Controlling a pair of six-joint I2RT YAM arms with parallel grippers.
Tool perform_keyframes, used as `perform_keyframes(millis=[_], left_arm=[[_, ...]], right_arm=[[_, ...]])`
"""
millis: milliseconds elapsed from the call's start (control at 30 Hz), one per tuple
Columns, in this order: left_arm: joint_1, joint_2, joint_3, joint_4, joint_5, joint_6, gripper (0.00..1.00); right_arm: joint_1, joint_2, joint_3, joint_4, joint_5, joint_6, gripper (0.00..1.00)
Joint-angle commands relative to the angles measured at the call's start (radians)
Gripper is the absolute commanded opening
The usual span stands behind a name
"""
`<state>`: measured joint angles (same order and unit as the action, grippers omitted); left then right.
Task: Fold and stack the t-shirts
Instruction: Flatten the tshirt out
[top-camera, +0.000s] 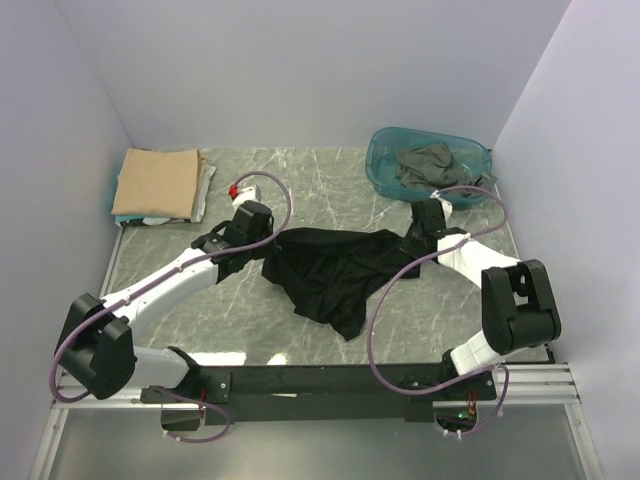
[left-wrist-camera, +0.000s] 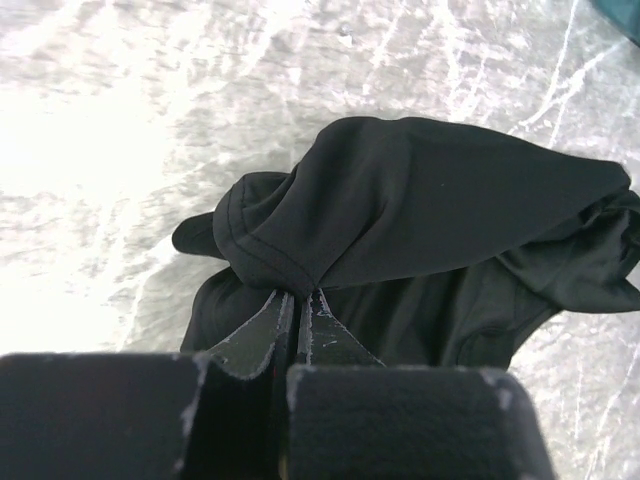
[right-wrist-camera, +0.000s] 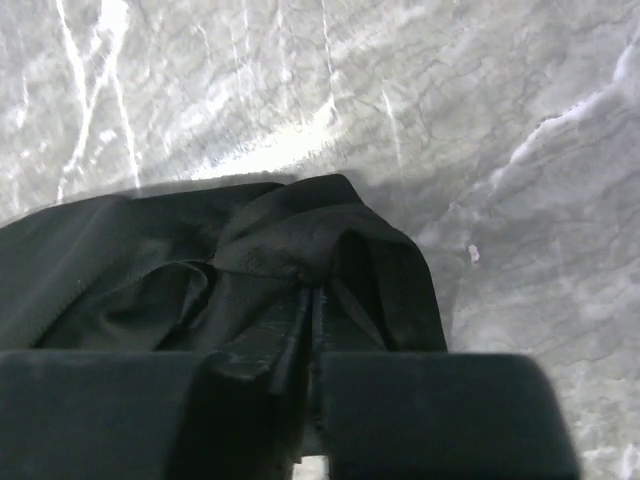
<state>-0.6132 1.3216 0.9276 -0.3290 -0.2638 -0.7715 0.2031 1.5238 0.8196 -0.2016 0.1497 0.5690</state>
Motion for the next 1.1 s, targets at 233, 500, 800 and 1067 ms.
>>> perform_keyframes(millis=[233,500,800,1067], left_arm=[[-0.003,-0.185,0.06,-0.07,-0.182,-0.027,0.01],[-0.003,-0.413,0.135,-0.145,-0.24,-0.068,0.01],[-0.003,-0.757,0.154,-0.041,-0.079,-0.037,0.01],[-0.003,-0.842,0.247,-0.004,0.064,-0.023,0.01]], right_arm=[[0.033,-0.341,0.137,-0.07,0.131,-0.087,0.0],[0.033,-0.68,0.236,-0.165,-0.106,-0.146,0.0],[0.036,-0.863,0.539,-0.282,-0.309,-0.159,0.0],[0.036,-0.841,0.802,-0.349,-0.363,-0.193,0.0]])
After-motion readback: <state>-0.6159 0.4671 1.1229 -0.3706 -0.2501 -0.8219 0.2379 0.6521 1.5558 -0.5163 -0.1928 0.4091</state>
